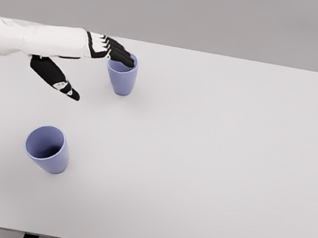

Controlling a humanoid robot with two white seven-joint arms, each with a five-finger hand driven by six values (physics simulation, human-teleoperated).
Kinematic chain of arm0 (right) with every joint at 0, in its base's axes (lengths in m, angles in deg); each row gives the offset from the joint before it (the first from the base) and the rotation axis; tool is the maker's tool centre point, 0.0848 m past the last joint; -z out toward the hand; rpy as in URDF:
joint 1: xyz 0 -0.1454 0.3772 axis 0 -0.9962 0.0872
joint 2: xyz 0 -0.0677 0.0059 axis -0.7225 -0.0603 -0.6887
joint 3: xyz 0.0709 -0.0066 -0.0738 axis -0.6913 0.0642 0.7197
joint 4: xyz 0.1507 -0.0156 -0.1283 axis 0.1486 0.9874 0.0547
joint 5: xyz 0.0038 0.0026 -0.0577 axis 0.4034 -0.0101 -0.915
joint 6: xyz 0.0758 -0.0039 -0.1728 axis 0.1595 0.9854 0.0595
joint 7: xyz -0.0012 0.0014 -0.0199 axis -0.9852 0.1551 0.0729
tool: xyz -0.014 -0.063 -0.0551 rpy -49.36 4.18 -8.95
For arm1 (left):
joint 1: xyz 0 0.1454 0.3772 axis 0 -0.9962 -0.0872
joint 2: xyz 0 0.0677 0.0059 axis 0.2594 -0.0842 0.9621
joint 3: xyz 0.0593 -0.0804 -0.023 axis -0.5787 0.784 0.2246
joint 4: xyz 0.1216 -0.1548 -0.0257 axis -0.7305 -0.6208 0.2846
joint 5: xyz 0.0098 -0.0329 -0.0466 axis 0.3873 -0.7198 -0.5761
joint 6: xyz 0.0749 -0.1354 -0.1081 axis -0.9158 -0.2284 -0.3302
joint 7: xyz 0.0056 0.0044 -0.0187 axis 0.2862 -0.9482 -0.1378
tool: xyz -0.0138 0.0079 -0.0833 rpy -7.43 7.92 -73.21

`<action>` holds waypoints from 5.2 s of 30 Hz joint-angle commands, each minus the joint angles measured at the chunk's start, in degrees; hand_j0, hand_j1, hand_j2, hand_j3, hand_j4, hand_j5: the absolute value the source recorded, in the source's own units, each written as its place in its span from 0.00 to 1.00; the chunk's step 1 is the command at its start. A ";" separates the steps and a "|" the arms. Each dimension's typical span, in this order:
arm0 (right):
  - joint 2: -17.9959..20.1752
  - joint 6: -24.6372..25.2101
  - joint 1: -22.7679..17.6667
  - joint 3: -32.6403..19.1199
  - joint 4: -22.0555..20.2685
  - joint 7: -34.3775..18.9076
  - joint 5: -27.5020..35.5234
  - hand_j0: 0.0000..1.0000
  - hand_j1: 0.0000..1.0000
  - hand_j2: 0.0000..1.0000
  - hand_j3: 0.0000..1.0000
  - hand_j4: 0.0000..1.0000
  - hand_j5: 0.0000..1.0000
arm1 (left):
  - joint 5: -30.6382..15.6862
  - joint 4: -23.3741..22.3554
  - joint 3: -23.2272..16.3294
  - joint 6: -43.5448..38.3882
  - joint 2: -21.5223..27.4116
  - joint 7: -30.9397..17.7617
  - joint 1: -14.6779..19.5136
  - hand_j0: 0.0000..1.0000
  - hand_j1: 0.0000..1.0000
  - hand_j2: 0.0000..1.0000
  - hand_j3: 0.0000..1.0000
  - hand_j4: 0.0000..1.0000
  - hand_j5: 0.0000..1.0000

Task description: Place the right cup on the left cup with left arm

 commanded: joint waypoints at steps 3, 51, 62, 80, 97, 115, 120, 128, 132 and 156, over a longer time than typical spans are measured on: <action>0.00 0.05 -0.44 -0.27 0.12 -0.01 0.08 1.00 1.00 1.00 1.00 1.00 1.00 | -0.41 0.05 -0.11 -0.17 0.44 0.03 0.18 1.00 1.00 1.00 1.00 1.00 1.00; 0.00 0.05 -0.44 -0.01 0.03 -0.01 -0.01 1.00 1.00 1.00 1.00 1.00 1.00 | 14.79 -43.90 -9.34 -0.17 -25.14 0.03 11.43 1.00 1.00 1.00 1.00 1.00 1.00; 0.00 0.05 -0.44 -0.01 0.03 -0.01 0.08 1.00 1.00 1.00 1.00 1.00 1.00 | 16.99 -45.13 -9.16 -0.17 -26.81 0.03 11.34 1.00 1.00 1.00 1.00 1.00 1.00; 0.00 0.05 -0.44 -0.01 0.03 -0.01 0.08 1.00 1.00 1.00 1.00 1.00 1.00 | 18.05 -46.01 -9.07 -0.17 -26.98 0.03 11.25 0.74 0.74 0.74 0.74 0.74 0.74; 0.00 0.05 -0.44 -0.01 0.03 -0.01 0.08 1.00 1.00 1.00 1.00 1.00 1.00 | 13.39 -38.81 -8.46 -0.17 -20.92 0.03 10.46 0.64 0.64 0.64 0.64 0.64 0.64; 0.00 0.05 -0.44 -0.01 0.03 -0.01 0.08 1.00 1.00 1.00 1.00 1.00 1.00 | -0.94 -10.77 -9.25 -0.17 2.46 0.03 9.58 0.62 0.62 0.62 0.62 0.62 0.62; 0.00 0.05 -0.44 -0.01 0.03 -0.01 0.08 1.00 1.00 1.00 1.00 1.00 1.00 | -3.22 -5.76 -9.25 -0.17 7.64 0.03 9.49 0.62 0.62 0.62 0.62 0.62 0.62; 0.00 0.05 -0.44 -0.01 0.03 -0.01 0.08 1.00 1.00 1.00 1.00 1.00 1.00 | -7.97 2.59 -8.55 -0.17 16.79 0.03 7.47 0.62 0.62 0.62 0.62 0.62 0.62; 0.00 0.05 -0.44 -0.01 0.03 -0.01 0.08 1.00 1.00 1.00 1.00 1.00 1.00 | -9.46 4.79 -8.37 -0.17 19.60 0.03 7.47 0.63 0.63 0.63 0.63 0.63 0.63; 0.00 0.05 -0.44 -0.01 0.12 -0.01 0.08 1.00 1.00 1.00 1.00 1.00 1.00 | -12.54 9.71 -8.46 -0.17 28.13 0.03 2.99 0.64 0.64 0.64 0.64 0.64 0.64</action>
